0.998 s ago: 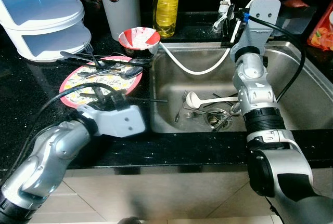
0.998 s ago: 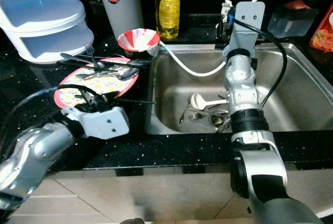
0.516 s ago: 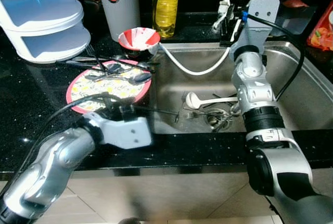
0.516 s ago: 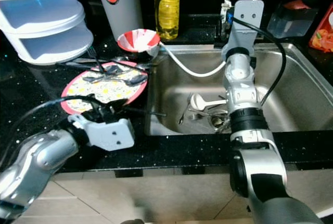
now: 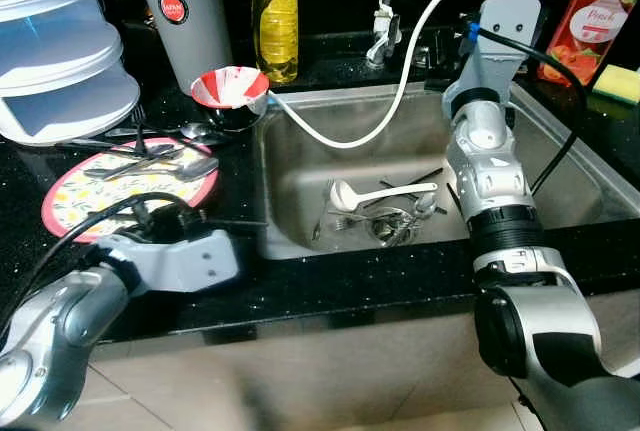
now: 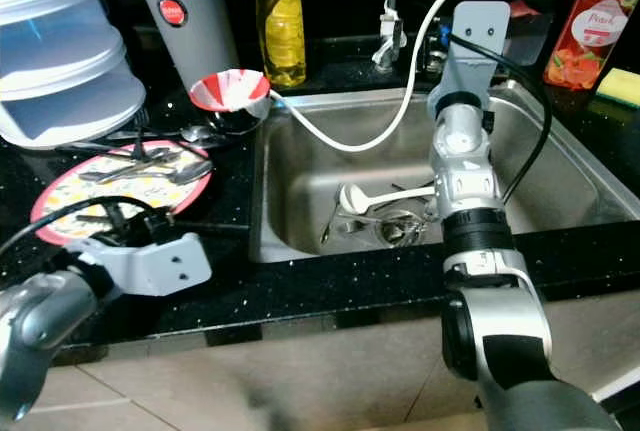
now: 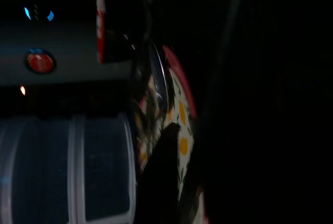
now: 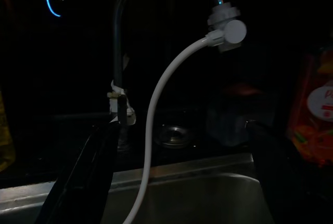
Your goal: Kitchen organization
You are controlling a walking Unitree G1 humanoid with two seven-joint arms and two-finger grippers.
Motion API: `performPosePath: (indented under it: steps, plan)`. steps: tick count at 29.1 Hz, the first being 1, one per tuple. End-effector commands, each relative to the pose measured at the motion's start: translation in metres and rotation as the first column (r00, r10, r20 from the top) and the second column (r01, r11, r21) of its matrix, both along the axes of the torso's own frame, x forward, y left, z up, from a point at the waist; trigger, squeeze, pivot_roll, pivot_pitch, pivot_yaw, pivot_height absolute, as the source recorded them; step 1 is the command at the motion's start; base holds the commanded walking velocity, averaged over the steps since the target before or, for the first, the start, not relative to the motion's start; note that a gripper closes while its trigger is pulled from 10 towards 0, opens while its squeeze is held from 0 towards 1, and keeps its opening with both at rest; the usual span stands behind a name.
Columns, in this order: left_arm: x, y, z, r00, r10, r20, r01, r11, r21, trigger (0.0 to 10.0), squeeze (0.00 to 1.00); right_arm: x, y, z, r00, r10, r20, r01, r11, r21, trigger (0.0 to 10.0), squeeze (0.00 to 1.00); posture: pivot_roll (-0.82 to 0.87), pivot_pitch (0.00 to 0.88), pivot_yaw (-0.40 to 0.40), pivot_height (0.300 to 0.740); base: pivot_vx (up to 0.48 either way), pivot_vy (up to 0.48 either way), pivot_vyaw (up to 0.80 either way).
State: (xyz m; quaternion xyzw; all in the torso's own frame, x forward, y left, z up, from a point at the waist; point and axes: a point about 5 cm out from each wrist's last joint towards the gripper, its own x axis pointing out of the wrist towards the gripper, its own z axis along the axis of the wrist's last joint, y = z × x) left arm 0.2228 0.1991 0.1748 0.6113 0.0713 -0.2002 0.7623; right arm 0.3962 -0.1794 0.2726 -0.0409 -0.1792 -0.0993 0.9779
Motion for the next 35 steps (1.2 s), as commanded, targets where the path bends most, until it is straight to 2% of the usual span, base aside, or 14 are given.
performPosePath:
  steps: [1,2,3,9,10,17,18,19,20,22,24,28,30,35]
  plan:
    - [-0.008,0.007,-0.032,0.984,0.056,-0.17,-0.053,0.998,0.021,10.0,1.0,0.002,0.005,-0.001,1.0,0.016,-0.004,-0.016,1.0,0.013,10.0,0.0,0.21,0.0,-0.004,0.74,0.0,0.0,0.0]
    - [-0.008,0.007,-0.032,0.984,0.056,-0.17,-0.053,0.998,0.021,10.0,1.0,0.002,0.005,-0.001,1.0,0.016,-0.004,-0.016,1.0,0.013,10.0,0.0,0.21,0.0,-0.004,0.74,0.0,0.0,0.0]
    - [-0.008,-0.003,-0.03,0.985,0.018,-0.17,-0.022,1.0,-0.022,10.0,0.0,0.002,0.006,0.0,1.0,0.02,-0.005,-0.02,1.0,0.013,10.0,0.0,0.22,0.0,-0.005,0.74,0.0,0.0,0.0]
    - [-0.01,-0.026,-0.023,0.984,-0.09,-0.154,0.068,0.988,-0.142,10.0,0.0,0.002,0.005,0.0,1.0,0.02,-0.005,-0.02,1.0,0.012,10.0,0.0,0.21,0.0,-0.005,0.74,0.0,0.0,0.0]
    - [-0.009,-0.03,-0.02,0.985,-0.1,-0.137,0.078,0.984,-0.158,10.0,1.0,0.002,0.005,0.0,1.0,0.018,-0.004,-0.018,1.0,0.011,10.0,0.0,0.2,0.0,-0.003,0.74,0.0,0.0,0.0]
    - [-0.001,-0.035,-0.013,0.989,-0.14,-0.052,0.136,0.988,-0.078,10.0,0.75,0.001,0.002,0.0,1.0,0.007,-0.003,-0.007,1.0,0.01,10.0,0.0,0.2,0.0,0.003,0.74,0.0,0.0,0.0]
    - [0.002,-0.038,-0.009,0.988,-0.15,-0.029,0.147,0.985,-0.092,10.0,0.0,0.001,0.002,0.001,1.0,0.006,-0.001,-0.006,1.0,0.01,10.0,0.0,0.19,0.0,0.004,0.74,0.0,0.0,0.0]
    - [0.002,-0.038,-0.009,0.988,-0.15,-0.029,0.147,0.985,-0.092,10.0,0.0,0.001,0.002,0.001,1.0,0.006,-0.001,-0.006,1.0,0.01,10.0,0.0,0.19,0.0,0.004,0.74,0.0,0.0,0.0]
    - [0.004,-0.043,-0.007,0.986,-0.164,-0.022,0.161,0.982,-0.101,10.0,1.0,0.001,0.002,0.001,1.0,0.005,0.0,-0.005,1.0,0.011,10.0,0.0,0.19,0.0,0.004,0.74,0.0,0.0,0.0]
    - [0.005,-0.044,-0.007,0.986,-0.167,-0.019,0.164,0.982,-0.097,10.0,1.0,0.001,0.003,0.001,1.0,0.005,0.0,-0.005,1.0,0.011,10.0,0.0,0.19,0.0,0.004,0.74,0.0,0.0,0.0]
    - [0.005,-0.045,-0.01,0.984,-0.176,-0.041,0.172,0.981,-0.089,10.0,0.0,0.001,0.003,0.001,1.0,0.004,0.001,-0.004,1.0,0.012,10.0,0.0,0.19,0.0,0.004,0.74,0.0,0.0,0.0]
    - [0.005,-0.048,-0.018,0.978,-0.191,-0.08,0.185,0.98,-0.079,10.0,0.0,0.001,0.002,0.001,1.0,0.004,0.001,-0.004,1.0,0.012,10.0,0.0,0.19,0.0,0.001,0.74,0.0,0.0,0.0]
    - [0.009,-0.05,-0.024,0.974,-0.204,-0.096,0.196,0.977,-0.081,0.0,0.0,0.002,0.003,0.001,1.0,0.005,0.001,-0.005,1.0,0.013,10.0,0.0,0.19,0.0,-0.002,0.74,0.0,0.0,0.0]
    - [0.018,-0.056,-0.031,0.965,-0.242,-0.096,0.235,0.969,-0.078,0.0,0.0,0.002,0.004,0.001,1.0,0.01,0.002,-0.01,1.0,0.015,10.0,0.0,0.19,0.0,-0.003,0.74,0.0,0.0,0.0]
